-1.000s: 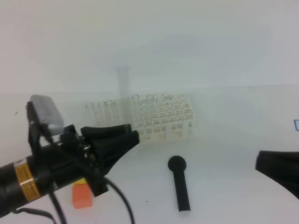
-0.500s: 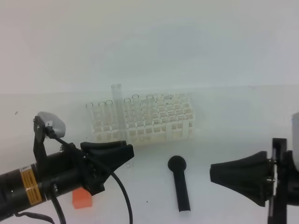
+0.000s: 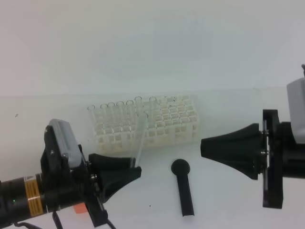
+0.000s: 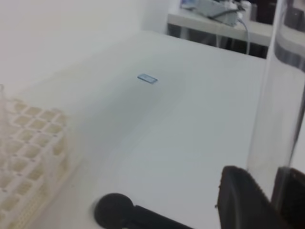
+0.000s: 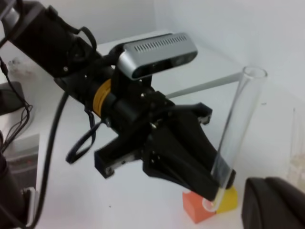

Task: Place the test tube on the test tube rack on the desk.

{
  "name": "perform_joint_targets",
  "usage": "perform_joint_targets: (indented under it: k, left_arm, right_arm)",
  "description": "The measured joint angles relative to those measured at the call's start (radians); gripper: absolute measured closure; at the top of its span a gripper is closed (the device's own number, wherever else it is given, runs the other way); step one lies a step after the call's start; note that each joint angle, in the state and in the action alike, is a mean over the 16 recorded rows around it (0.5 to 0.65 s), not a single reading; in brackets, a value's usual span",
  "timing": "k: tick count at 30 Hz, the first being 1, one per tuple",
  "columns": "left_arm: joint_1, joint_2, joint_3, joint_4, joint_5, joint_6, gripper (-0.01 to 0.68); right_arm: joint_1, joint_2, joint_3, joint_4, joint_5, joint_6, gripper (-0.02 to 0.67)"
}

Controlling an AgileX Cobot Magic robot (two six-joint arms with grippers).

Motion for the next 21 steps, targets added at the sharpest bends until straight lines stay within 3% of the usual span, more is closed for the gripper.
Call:
perform_joint_targets:
  k: [6,15,21]
  left_arm:
    - [-0.035,0.0,0.0,-0.089,0.001,-0.01,0.561]
    - [-0.169,0.0,0.0,-0.273,-0.007,0.069,0.568]
    - [-0.237,0.0,0.0,-0.365,-0.008,0.136,0.568]
  right_arm:
    - [0.006,0.037,-0.059,0.0,0.013,-0.007,0.555]
    - [0.022,0.128,-0.176,0.0,0.024,-0.012,0.403]
    - [0.031,0.18,-0.265,0.0,0.055,-0.006,0.358]
